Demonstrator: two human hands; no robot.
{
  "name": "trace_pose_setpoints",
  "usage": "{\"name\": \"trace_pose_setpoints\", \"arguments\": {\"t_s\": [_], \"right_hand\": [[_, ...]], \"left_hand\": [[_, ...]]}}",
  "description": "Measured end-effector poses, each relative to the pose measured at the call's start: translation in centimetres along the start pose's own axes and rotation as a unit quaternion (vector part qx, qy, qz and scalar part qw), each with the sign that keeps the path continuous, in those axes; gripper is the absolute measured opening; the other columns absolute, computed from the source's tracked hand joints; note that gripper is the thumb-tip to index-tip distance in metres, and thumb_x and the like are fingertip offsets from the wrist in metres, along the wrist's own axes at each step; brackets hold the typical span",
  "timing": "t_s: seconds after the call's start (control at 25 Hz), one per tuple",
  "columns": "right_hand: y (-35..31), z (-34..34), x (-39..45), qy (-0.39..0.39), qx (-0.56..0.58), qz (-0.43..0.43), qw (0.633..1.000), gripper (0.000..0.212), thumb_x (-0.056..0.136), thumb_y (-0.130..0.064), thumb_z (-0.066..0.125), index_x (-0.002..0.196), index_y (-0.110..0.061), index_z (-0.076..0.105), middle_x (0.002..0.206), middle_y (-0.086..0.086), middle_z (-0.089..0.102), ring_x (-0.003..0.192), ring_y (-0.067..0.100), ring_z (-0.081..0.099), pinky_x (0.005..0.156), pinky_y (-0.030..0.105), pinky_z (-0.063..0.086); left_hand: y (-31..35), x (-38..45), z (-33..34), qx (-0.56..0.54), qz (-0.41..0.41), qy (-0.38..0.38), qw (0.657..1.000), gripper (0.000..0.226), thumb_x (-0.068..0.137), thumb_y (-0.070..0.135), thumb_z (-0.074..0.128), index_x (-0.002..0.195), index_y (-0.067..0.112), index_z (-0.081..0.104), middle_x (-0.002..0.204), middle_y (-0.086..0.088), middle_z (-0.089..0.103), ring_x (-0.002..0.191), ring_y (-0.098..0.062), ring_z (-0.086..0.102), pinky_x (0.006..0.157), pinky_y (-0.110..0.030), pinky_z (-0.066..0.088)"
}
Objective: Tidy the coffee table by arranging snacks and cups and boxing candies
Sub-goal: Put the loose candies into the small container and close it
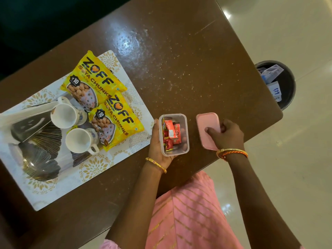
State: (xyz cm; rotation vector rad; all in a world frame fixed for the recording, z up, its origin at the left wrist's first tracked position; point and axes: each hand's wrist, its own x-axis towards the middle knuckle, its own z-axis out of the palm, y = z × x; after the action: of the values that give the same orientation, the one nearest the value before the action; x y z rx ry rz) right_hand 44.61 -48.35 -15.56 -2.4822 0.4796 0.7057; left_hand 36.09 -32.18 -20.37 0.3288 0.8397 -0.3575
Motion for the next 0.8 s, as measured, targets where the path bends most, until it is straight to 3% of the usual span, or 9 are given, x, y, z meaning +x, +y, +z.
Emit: {"name": "trace_pose_setpoints", "arguments": {"t_s": [0.12,0.2,0.28,0.4,0.52,0.68,0.8], "right_hand": [[-1.8,-0.2,-3.0,0.016,0.056,-0.053,0.997,0.019,0.075,-0.019,0.069,0.072,-0.013,0.050,0.074,0.002,0.057,0.057,0.008,0.049,0.043,0.011,0.034],[-3.0,0.4,-5.1,-0.004,0.101,-0.070,0.992,0.022,0.075,-0.021,0.068,0.072,-0.014,0.048,0.072,0.002,0.057,0.058,0.009,0.052,0.046,0.020,0.042],[-4.0,1.2,-6.5,-0.046,0.146,-0.056,0.987,0.025,0.075,-0.025,0.069,0.074,-0.012,0.048,0.077,0.005,0.058,0.068,0.021,0.055,0.055,0.032,0.048],[-4.2,1.9,-7.2,-0.073,0.160,-0.082,0.981,0.029,0.073,-0.029,0.072,0.076,-0.012,0.048,0.082,0.002,0.054,0.076,0.017,0.049,0.058,0.026,0.039],[-3.9,2.1,-7.3,-0.094,0.150,-0.114,0.978,0.034,0.073,-0.031,0.074,0.091,-0.013,0.051,0.096,-0.002,0.056,0.088,0.017,0.051,0.062,0.022,0.039],[-3.7,1.8,-7.1,-0.135,0.164,-0.121,0.970,0.060,0.075,-0.036,0.073,0.124,-0.026,0.039,0.116,-0.014,0.051,0.102,0.009,0.051,0.078,0.020,0.048],[-3.7,1.9,-6.9,-0.117,0.148,-0.129,0.974,0.066,0.075,-0.035,0.073,0.131,-0.030,0.039,0.127,-0.007,0.056,0.108,0.013,0.054,0.087,0.025,0.049]], "left_hand": [[-0.5,0.2,1.0,0.021,0.006,0.033,0.999,0.062,0.085,0.065,0.035,0.115,0.020,0.064,0.101,-0.006,0.069,0.088,-0.023,0.068,0.079,-0.041,0.056],[-1.0,0.1,2.2,0.042,0.007,0.057,0.997,0.074,0.079,0.066,0.042,0.130,0.014,0.051,0.116,-0.013,0.062,0.106,-0.032,0.059,0.098,-0.054,0.042],[-1.6,0.0,2.9,0.052,0.026,0.083,0.995,0.084,0.070,0.065,0.052,0.132,0.009,0.049,0.128,-0.021,0.056,0.119,-0.038,0.053,0.106,-0.058,0.034],[-1.9,-0.4,3.3,0.019,0.060,0.103,0.993,0.086,0.065,0.059,0.058,0.129,0.002,0.050,0.132,-0.026,0.052,0.121,-0.040,0.051,0.109,-0.054,0.035],[-2.2,-0.6,2.8,0.026,0.070,0.096,0.993,0.083,0.069,0.058,0.053,0.130,0.002,0.049,0.126,-0.023,0.054,0.117,-0.037,0.052,0.108,-0.053,0.035],[-2.0,-0.8,2.2,0.032,0.066,0.119,0.990,0.085,0.063,0.061,0.062,0.129,0.008,0.052,0.134,-0.020,0.054,0.123,-0.035,0.051,0.109,-0.054,0.034],[-2.1,-1.2,2.6,-0.009,0.071,0.103,0.992,0.082,0.063,0.060,0.064,0.128,0.011,0.053,0.135,-0.020,0.053,0.124,-0.035,0.051,0.110,-0.053,0.034]]}}
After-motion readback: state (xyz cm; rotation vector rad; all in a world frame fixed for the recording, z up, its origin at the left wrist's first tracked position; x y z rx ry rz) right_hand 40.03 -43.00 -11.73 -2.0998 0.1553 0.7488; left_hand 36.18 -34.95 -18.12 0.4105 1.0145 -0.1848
